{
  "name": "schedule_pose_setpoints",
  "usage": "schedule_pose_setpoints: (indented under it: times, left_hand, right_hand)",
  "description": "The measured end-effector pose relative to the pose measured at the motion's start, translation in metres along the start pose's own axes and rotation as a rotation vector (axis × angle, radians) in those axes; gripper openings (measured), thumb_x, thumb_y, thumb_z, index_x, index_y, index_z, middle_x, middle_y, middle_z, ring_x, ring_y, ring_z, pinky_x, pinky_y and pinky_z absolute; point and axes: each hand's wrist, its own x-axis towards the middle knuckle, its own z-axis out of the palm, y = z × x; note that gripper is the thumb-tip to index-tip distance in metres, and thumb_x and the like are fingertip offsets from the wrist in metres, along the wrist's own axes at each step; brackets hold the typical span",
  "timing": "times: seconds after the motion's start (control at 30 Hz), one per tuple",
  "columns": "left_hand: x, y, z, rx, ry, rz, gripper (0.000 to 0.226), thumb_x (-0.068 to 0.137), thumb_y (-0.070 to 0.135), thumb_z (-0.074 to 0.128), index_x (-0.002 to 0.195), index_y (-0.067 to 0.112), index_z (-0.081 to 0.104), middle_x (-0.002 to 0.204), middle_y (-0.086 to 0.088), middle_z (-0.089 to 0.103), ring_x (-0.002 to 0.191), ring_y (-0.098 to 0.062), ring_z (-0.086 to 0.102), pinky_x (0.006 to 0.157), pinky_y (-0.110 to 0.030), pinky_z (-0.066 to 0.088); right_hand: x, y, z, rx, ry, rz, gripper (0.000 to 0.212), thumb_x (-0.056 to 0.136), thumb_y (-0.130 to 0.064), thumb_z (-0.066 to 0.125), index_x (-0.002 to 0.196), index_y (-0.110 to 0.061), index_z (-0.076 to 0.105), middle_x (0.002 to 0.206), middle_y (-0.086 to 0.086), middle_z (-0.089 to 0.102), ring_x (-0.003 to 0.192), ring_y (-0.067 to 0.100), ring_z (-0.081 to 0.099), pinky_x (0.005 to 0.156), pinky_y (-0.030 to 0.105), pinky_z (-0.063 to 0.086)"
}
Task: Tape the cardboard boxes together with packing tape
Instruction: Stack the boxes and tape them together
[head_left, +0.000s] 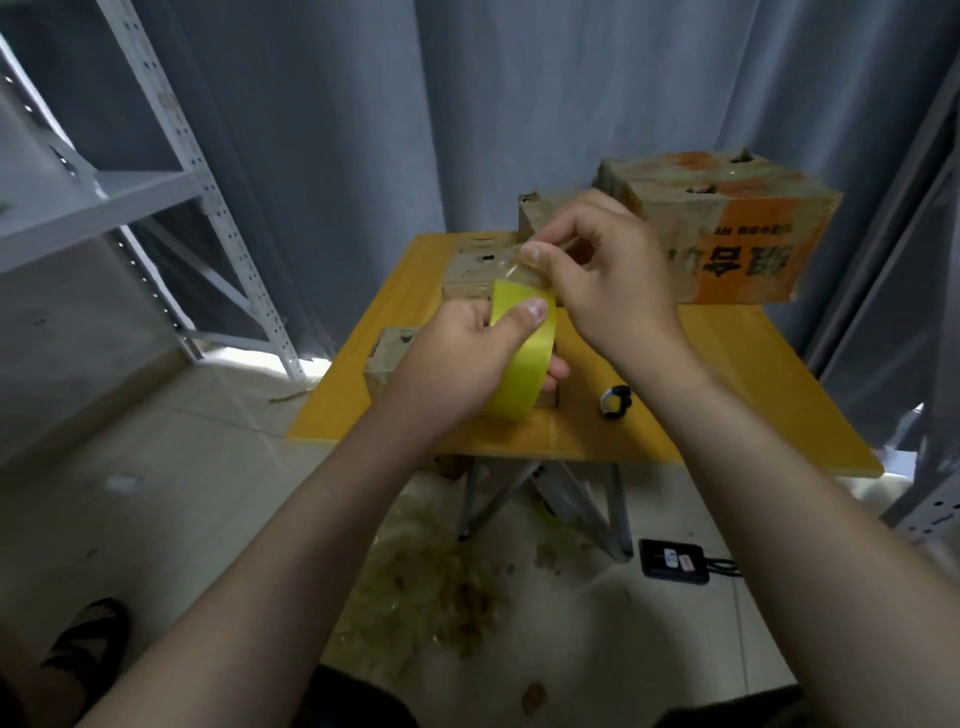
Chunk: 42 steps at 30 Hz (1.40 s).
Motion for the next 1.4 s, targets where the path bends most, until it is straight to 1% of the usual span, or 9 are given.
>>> schedule_pose_setpoints:
  times: [0.1, 0.23, 0.4, 0.63, 0.8, 1.07, 1.2, 1.3, 1.4]
  left_hand:
    - [-0.021, -0.006, -0.002, -0.001, 0.002, -0.12, 0.035, 0.109, 0.037, 0.05, 0.105, 0.008, 0.069, 0.082, -0.01, 0.08, 0.077, -0.024, 0.079, 0.069, -0.033, 0.063]
    - [-0.04, -0.025, -0.003, 0.064, -0.023, -0.175, 0.034, 0.104, 0.045, 0.056, 0.114, 0.014, 0.066, 0.091, -0.009, 0.081, 0.088, -0.025, 0.079, 0.086, -0.047, 0.062]
    - [-0.055, -0.054, 0.006, 0.105, -0.058, -0.483, 0.069, 0.098, 0.063, 0.054, 0.133, 0.004, 0.06, 0.121, -0.02, 0.071, 0.113, -0.042, 0.067, 0.104, -0.059, 0.051]
    - [-0.036, -0.06, 0.018, -0.316, -0.107, -0.609, 0.062, 0.108, 0.036, 0.054, 0.155, 0.021, 0.017, 0.092, -0.019, 0.079, 0.073, -0.033, 0.078, 0.052, -0.034, 0.059]
    - [-0.029, -0.077, 0.015, -0.363, -0.209, -0.591, 0.083, 0.107, 0.031, 0.056, 0.162, 0.039, -0.005, 0.1, -0.016, 0.08, 0.08, -0.034, 0.079, 0.06, -0.037, 0.062]
    - [-0.052, -0.078, 0.023, -0.398, -0.327, -0.524, 0.055, 0.108, 0.027, 0.055, 0.154, 0.037, 0.027, 0.108, -0.02, 0.078, 0.089, -0.038, 0.077, 0.077, -0.047, 0.064]
    - [-0.074, -0.079, 0.027, -0.418, -0.319, -0.519, 0.07, 0.108, 0.028, 0.054, 0.161, 0.043, 0.011, 0.107, -0.02, 0.078, 0.096, -0.042, 0.076, 0.091, -0.053, 0.06]
    - [-0.089, -0.077, 0.023, -0.488, -0.348, -0.53, 0.067, 0.108, 0.029, 0.054, 0.162, 0.038, 0.016, 0.108, -0.022, 0.077, 0.093, -0.041, 0.076, 0.085, -0.049, 0.062]
    - [-0.093, -0.068, 0.008, -0.472, -0.334, -0.509, 0.036, 0.107, 0.03, 0.054, 0.142, 0.025, 0.046, 0.106, -0.022, 0.077, 0.089, -0.038, 0.077, 0.078, -0.044, 0.063]
  right_hand:
    - [-0.004, -0.012, 0.001, 0.119, -0.088, 0.089, 0.017, 0.095, -0.014, 0.074, 0.086, 0.0, 0.069, 0.091, -0.005, 0.059, 0.054, 0.018, 0.067, 0.055, 0.045, 0.057]
    - [-0.013, -0.016, 0.006, 0.178, -0.152, 0.257, 0.016, 0.094, -0.012, 0.075, 0.09, 0.003, 0.071, 0.094, 0.01, 0.068, 0.062, 0.027, 0.069, 0.06, 0.051, 0.061]
    - [-0.003, 0.002, 0.006, 0.123, -0.169, 0.421, 0.015, 0.096, -0.015, 0.074, 0.094, -0.001, 0.073, 0.093, 0.011, 0.077, 0.071, 0.021, 0.071, 0.072, 0.047, 0.064]
    - [0.008, 0.05, 0.037, -0.073, -0.411, 0.447, 0.011, 0.095, -0.02, 0.075, 0.085, -0.014, 0.072, 0.108, -0.003, 0.071, 0.112, 0.017, 0.066, 0.094, 0.029, 0.047]
    - [-0.011, 0.072, 0.048, -0.034, -0.417, 0.529, 0.015, 0.101, -0.026, 0.066, 0.091, -0.014, 0.067, 0.106, 0.004, 0.077, 0.103, 0.021, 0.07, 0.093, 0.043, 0.056]
    - [-0.053, 0.06, 0.05, 0.106, -0.307, 0.56, 0.019, 0.107, -0.028, 0.055, 0.098, -0.011, 0.055, 0.115, 0.001, 0.076, 0.11, 0.016, 0.07, 0.096, 0.053, 0.055]
    - [-0.066, 0.049, 0.045, 0.101, -0.326, 0.534, 0.02, 0.106, -0.028, 0.057, 0.094, -0.012, 0.055, 0.116, 0.006, 0.075, 0.114, 0.019, 0.069, 0.097, 0.054, 0.054]
    - [-0.074, 0.043, 0.042, 0.201, -0.323, 0.531, 0.018, 0.104, -0.018, 0.059, 0.09, -0.01, 0.055, 0.12, 0.007, 0.075, 0.12, 0.013, 0.067, 0.099, 0.049, 0.055]
    - [-0.068, 0.035, 0.036, 0.198, -0.25, 0.513, 0.017, 0.102, -0.018, 0.064, 0.086, -0.012, 0.06, 0.117, 0.003, 0.075, 0.114, 0.009, 0.067, 0.097, 0.038, 0.055]
